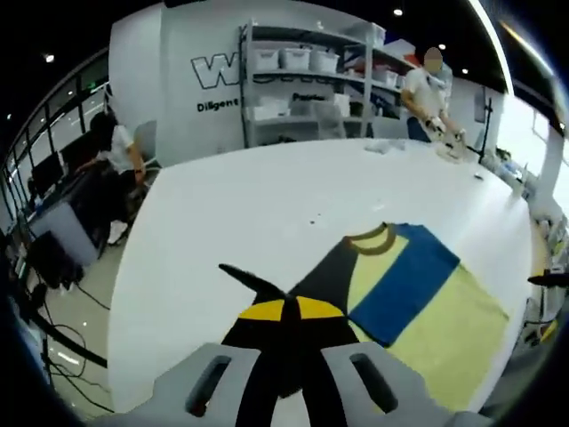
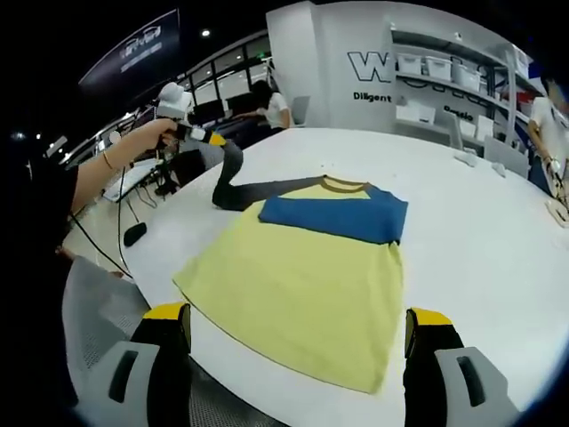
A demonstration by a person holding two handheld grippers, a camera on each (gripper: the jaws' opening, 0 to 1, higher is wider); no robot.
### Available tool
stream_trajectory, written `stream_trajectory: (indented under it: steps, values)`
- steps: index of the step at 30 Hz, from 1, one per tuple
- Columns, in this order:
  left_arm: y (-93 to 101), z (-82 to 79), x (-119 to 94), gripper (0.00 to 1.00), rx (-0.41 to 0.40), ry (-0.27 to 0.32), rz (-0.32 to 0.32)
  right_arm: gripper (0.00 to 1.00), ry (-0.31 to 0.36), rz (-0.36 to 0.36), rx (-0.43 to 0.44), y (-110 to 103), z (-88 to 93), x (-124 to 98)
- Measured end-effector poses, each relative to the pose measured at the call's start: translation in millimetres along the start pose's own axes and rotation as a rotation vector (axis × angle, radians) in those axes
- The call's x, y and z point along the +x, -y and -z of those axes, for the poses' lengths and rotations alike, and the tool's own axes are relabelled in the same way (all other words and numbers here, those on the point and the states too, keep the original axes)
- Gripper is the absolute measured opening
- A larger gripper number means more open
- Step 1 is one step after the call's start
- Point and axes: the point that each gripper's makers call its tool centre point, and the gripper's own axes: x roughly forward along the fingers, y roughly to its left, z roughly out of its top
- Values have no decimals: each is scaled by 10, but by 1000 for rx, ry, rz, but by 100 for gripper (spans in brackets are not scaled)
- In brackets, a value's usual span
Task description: Fold the garment on the visible template until the final outline fits inside the template.
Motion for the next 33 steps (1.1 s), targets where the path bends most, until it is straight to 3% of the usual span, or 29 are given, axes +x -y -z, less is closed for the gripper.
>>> stream_trajectory:
  steps: [7,17,33]
  values:
    - [336,-251,78,0,3,39,58,99,3,-3,-1,-16,-8,11]
    - [890,-413,225,0,29,51,161,99,18,-2,13,-46,0,34]
    - [1662,-417,414,0,62,46,268,99,13,-1,19,-41,40,40]
